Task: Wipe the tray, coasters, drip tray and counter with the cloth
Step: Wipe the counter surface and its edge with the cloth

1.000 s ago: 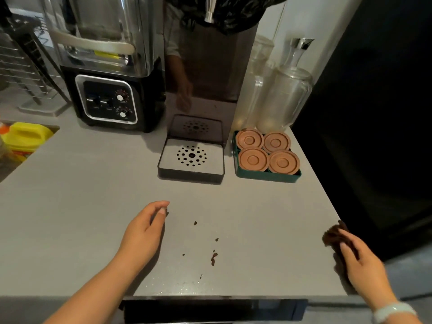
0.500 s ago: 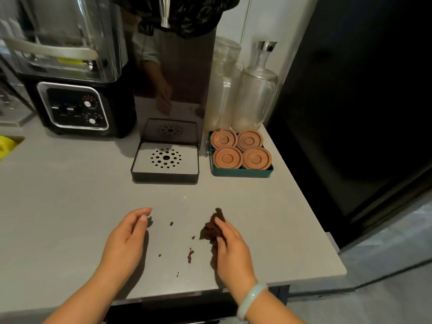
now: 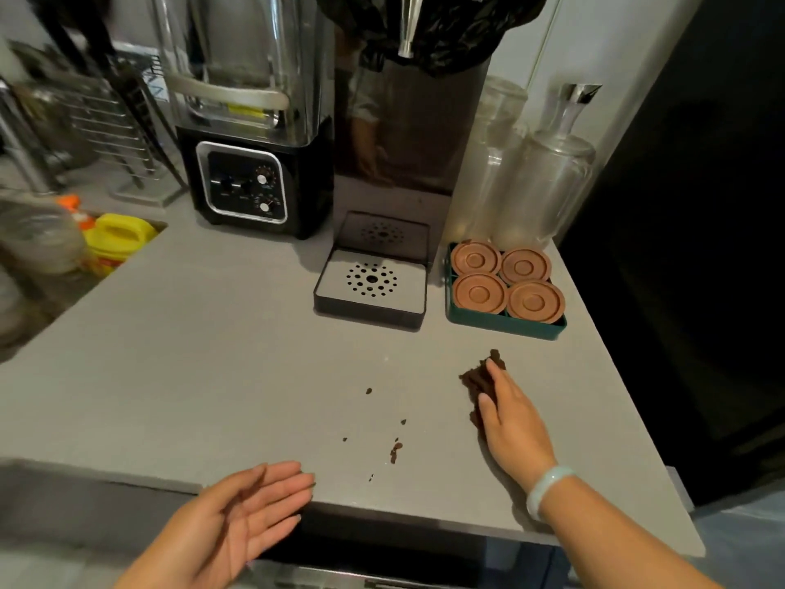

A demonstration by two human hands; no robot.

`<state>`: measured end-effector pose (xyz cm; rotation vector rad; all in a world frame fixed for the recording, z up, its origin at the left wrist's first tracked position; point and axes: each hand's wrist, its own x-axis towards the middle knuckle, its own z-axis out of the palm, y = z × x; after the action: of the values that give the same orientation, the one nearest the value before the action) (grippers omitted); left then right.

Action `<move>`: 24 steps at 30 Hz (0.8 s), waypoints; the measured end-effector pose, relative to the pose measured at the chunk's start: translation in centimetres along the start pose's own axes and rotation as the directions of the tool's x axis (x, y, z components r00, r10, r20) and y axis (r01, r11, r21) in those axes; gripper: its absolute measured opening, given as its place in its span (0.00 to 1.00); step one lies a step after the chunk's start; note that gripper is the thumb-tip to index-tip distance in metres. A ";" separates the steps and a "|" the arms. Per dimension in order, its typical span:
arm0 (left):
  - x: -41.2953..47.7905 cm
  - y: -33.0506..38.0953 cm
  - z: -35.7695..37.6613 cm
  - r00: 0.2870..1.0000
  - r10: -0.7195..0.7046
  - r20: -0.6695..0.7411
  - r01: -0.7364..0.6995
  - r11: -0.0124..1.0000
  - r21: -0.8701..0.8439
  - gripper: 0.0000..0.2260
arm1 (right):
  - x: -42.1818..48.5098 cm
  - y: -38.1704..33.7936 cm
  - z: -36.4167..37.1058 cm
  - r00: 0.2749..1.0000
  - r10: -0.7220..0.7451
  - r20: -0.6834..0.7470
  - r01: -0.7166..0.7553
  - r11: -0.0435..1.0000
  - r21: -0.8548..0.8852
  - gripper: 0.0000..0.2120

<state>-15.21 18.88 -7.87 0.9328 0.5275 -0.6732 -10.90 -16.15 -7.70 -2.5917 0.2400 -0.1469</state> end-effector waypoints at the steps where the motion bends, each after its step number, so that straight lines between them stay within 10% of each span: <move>1: 0.0 -0.3 0.0 1.000 -0.006 0.002 0.006 1.000 -0.015 0.19 | 0.8 -1.0 0.5 0.998 -0.032 0.046 0.031 0.999 0.027 0.24; 12: 2.1 -7.0 1.7 0.943 -0.318 0.100 0.330 0.931 -0.153 0.22 | 3.0 -8.0 4.2 0.924 -0.236 0.302 0.163 0.955 0.249 0.26; 24: 4.3 -8.7 4.7 0.980 -0.152 0.128 0.195 0.861 -0.470 0.23 | -4.9 -10.2 5.1 0.827 -0.393 0.403 0.066 0.779 0.623 0.23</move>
<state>-17.93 9.94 -13.19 0.3859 0.6696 -0.6986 -13.46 -4.05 -7.11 -1.9228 -0.3031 0.3426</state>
